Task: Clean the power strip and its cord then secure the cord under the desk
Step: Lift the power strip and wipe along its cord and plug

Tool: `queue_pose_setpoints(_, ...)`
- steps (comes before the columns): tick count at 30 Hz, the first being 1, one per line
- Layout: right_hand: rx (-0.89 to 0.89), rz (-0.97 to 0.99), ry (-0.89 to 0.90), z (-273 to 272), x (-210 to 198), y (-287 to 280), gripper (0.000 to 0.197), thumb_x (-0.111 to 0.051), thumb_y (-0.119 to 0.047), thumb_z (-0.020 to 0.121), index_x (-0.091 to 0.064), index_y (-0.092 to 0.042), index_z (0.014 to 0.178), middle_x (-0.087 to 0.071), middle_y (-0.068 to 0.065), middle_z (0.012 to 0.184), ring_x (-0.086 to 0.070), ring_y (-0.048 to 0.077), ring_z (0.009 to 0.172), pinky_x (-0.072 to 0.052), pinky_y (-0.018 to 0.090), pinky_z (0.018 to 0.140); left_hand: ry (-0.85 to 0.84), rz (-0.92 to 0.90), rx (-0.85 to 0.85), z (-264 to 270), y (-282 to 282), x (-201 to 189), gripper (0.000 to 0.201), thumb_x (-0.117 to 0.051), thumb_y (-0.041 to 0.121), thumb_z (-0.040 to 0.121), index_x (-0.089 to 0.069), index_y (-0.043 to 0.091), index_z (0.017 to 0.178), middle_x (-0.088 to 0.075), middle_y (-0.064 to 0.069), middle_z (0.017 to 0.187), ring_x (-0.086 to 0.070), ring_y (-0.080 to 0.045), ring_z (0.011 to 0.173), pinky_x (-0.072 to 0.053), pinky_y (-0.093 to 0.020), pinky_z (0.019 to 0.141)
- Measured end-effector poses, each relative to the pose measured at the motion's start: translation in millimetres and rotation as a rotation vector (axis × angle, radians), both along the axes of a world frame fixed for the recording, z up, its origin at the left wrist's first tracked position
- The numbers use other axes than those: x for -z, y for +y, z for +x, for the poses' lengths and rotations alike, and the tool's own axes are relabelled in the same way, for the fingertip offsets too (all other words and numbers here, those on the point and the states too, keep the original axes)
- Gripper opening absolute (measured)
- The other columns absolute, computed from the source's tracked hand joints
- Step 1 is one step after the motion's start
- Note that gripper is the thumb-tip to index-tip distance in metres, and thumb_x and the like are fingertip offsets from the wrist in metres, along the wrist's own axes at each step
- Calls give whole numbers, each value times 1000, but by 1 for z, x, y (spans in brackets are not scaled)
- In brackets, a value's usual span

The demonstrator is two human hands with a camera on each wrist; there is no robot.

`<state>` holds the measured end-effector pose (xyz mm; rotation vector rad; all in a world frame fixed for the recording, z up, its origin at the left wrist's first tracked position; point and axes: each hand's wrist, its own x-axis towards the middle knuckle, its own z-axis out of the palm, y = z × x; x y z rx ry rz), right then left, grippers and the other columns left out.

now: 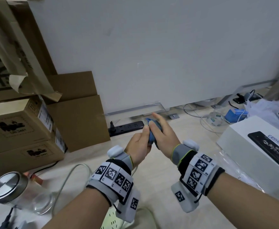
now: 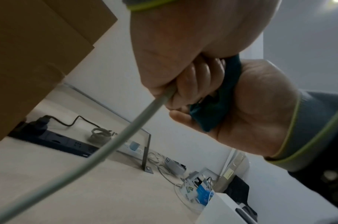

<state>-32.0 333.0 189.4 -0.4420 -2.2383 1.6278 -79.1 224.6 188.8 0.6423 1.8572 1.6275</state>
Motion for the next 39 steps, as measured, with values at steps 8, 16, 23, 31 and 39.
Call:
queue_pose_setpoints(8,83,-252,-124,-21,-7,-5,41,-49,-28,97,-50,-15,58,-41,6,48,-34,19,41,-28,24,42,444,11,-41,-5,-7,8,67,-16,42,99,-45,26,41,-46,6,39,-43,-1,41,-27,-16,48)
queue_pose_setpoints(16,353,-850,-32,-39,-17,25,48,-40,-54,96,-55,-9,104,-64,12,86,-62,26,72,-53,39,71,393,-26,-89,-20,-9,14,61,-23,68,87,-37,20,54,-29,6,52,-25,-15,49,-22,-34,55)
queue_pose_setpoints(23,162,-257,-14,-33,-21,7,12,-52,-18,95,-58,-29,93,-66,2,95,-59,11,77,-49,26,65,423,-197,-79,-22,-6,9,47,-35,43,99,-34,18,59,-37,3,56,-35,-18,55,-27,-34,57)
queue_pose_setpoints(31,12,129,238,-6,-18,6,15,-63,-19,81,-64,-30,92,-69,-3,82,-63,9,76,-52,25,68,341,-170,-64,-24,-5,15,32,-34,34,96,-53,18,76,-54,-1,72,-49,-21,70,-45,-49,74)
queue_pose_setpoints(39,210,19,219,-14,-15,14,22,-67,-20,86,-60,-29,104,-59,-7,101,-60,8,85,-53,24,68,339,-109,19,-27,-6,21,46,-35,26,87,-56,11,126,-61,-8,124,-54,-23,114,-46,-38,99)
